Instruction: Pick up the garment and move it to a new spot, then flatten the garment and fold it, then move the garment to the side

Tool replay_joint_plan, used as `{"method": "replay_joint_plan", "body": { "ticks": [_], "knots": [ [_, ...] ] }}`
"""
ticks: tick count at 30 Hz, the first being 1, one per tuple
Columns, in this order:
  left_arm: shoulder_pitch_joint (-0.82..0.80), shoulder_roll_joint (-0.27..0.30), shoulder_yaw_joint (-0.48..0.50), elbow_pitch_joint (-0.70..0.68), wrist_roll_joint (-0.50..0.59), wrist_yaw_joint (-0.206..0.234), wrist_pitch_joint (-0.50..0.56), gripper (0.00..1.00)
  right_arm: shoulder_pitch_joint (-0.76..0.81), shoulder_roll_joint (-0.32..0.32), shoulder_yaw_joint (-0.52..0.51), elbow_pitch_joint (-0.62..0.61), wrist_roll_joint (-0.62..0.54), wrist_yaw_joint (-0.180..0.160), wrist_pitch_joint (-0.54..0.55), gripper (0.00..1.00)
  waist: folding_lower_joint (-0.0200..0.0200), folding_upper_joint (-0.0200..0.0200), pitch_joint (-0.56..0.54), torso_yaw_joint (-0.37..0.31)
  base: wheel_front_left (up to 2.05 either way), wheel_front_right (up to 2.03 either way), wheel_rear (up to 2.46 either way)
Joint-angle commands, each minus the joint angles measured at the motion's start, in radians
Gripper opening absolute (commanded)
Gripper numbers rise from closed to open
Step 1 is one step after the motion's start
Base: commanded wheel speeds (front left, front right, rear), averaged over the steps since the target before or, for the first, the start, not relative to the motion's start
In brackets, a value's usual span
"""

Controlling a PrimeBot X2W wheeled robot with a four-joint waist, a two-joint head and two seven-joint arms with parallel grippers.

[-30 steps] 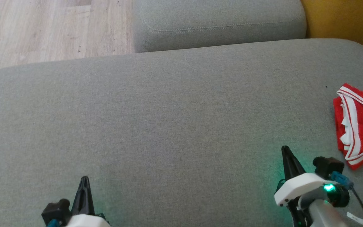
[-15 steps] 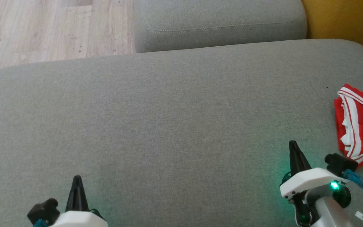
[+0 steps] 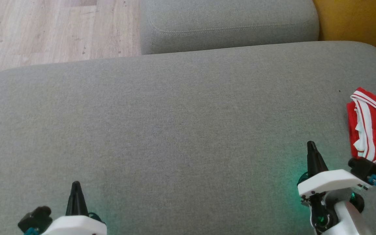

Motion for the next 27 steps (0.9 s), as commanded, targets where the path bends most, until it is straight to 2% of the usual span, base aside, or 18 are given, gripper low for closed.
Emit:
{"method": "replay_joint_plan", "body": {
  "ticks": [1,27],
  "knots": [
    [-0.054,0.002,0.025,-0.039,-0.036,-0.01,0.007,0.0,-0.02,-0.003,-0.002,-0.049,0.038,0.0,0.011,0.0,0.0,0.0,0.0,0.001,0.0,0.0,0.0],
    [-0.072,0.003,0.062,-0.084,-0.338,-0.038,0.083,0.0,0.012,-0.003,-0.044,-0.149,0.336,-0.001,0.087,0.0,0.0,0.0,-0.002,0.007,0.0,0.0,0.0]
  ]
}}
